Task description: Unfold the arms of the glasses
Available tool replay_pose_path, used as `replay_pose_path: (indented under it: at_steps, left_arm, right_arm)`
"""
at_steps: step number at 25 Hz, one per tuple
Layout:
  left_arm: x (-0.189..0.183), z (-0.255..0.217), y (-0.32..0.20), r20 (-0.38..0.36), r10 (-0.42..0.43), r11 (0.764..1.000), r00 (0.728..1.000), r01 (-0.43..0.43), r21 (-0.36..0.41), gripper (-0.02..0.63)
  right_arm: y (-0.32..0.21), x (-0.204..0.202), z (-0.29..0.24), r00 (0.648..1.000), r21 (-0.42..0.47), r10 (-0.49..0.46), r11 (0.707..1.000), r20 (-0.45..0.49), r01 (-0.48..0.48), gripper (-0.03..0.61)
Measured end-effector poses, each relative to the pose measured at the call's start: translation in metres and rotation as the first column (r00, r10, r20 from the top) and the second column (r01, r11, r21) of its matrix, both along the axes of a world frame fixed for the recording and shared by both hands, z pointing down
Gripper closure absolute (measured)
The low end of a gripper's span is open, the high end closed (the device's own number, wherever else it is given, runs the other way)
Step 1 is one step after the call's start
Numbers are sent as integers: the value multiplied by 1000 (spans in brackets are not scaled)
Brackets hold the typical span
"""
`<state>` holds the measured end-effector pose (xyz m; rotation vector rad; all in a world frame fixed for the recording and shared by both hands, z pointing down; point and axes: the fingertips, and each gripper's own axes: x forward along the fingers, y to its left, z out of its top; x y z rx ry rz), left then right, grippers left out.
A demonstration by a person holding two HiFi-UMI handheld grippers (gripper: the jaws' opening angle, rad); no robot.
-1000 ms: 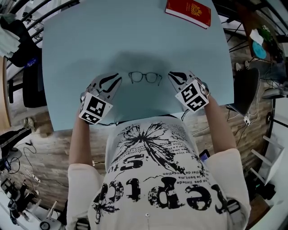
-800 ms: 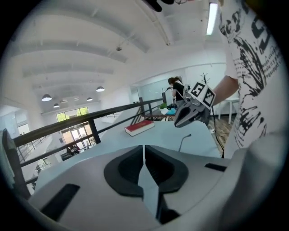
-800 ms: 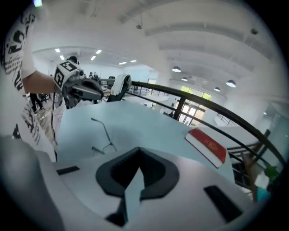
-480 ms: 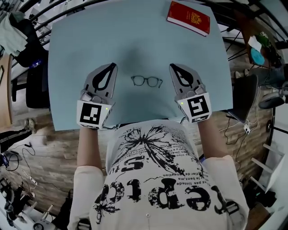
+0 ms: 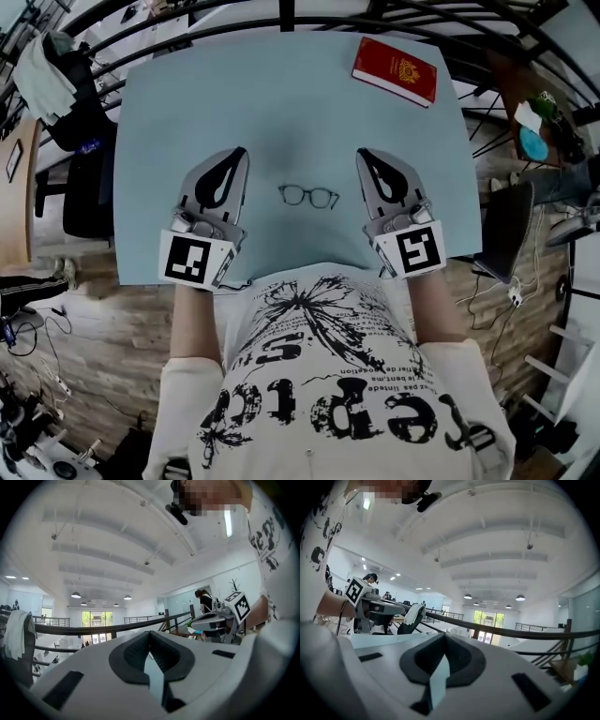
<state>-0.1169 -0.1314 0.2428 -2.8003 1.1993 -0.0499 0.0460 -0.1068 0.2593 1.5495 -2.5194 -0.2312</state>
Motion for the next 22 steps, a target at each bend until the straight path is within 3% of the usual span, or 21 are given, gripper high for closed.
replay_pose_path:
  at_steps: [22]
  left_arm:
    - [11, 7, -22, -5, -65, 997, 998, 65, -39, 595]
  right_arm:
    - [-24, 7, -5, 1000, 45, -13, 999, -2, 14, 571]
